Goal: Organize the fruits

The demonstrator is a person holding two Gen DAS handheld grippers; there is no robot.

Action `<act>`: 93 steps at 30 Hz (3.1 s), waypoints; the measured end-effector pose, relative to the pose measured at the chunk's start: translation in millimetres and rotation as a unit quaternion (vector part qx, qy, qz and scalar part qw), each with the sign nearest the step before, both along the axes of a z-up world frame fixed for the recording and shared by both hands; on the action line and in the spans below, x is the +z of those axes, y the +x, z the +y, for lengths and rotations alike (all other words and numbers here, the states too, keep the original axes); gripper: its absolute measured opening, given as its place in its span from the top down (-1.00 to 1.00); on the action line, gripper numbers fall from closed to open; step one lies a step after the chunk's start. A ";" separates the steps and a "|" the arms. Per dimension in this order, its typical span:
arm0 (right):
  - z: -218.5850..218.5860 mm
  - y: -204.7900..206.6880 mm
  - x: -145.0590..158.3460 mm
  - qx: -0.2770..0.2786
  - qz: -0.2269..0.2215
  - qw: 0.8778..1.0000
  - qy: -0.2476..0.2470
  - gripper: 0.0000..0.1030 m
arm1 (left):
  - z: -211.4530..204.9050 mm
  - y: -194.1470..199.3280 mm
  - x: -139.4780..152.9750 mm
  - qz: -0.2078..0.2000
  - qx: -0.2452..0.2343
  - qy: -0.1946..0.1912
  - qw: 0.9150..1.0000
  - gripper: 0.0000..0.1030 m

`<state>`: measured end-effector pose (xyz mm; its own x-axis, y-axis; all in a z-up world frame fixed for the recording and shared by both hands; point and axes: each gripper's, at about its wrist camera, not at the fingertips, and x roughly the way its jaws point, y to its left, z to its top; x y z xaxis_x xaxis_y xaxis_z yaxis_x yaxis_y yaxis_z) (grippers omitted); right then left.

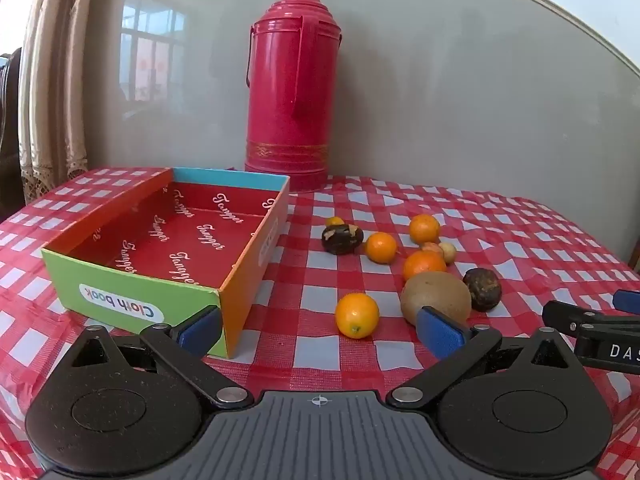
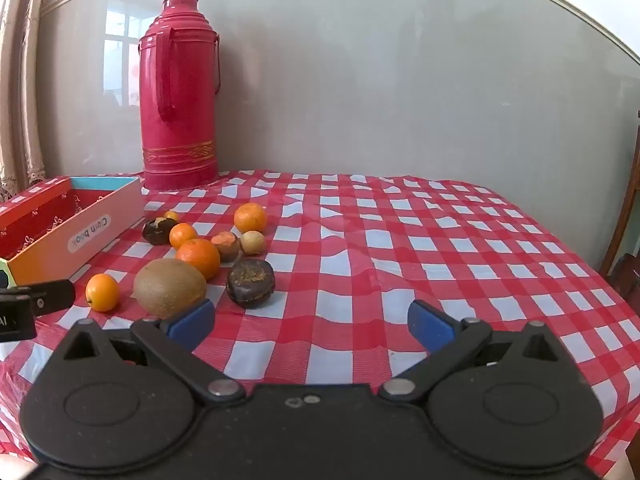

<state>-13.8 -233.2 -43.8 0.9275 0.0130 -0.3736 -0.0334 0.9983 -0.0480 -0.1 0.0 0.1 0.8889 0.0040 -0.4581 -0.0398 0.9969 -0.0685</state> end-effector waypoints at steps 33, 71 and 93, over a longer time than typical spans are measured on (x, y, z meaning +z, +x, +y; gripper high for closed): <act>-0.7 0.6 -0.6 0.000 0.005 1.000 0.011 -0.89 | 0.0 -2.0 -0.6 -0.005 -0.005 0.016 1.000 -1.00; -1.9 0.3 0.0 -0.002 0.004 1.000 0.013 -0.89 | -0.3 -3.5 -0.3 -0.006 -0.007 0.018 1.000 -1.00; -2.4 -0.1 0.3 -0.005 0.005 1.000 0.014 -0.89 | -1.5 -2.1 -0.2 -0.003 -0.009 0.023 1.000 -1.00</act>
<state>-13.9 -235.7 -43.5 0.9241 0.0140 -0.3820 -0.0232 0.9995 -0.0195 -2.2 -1.5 -0.1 0.8921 0.0080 -0.4517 -0.0207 0.9995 -0.0231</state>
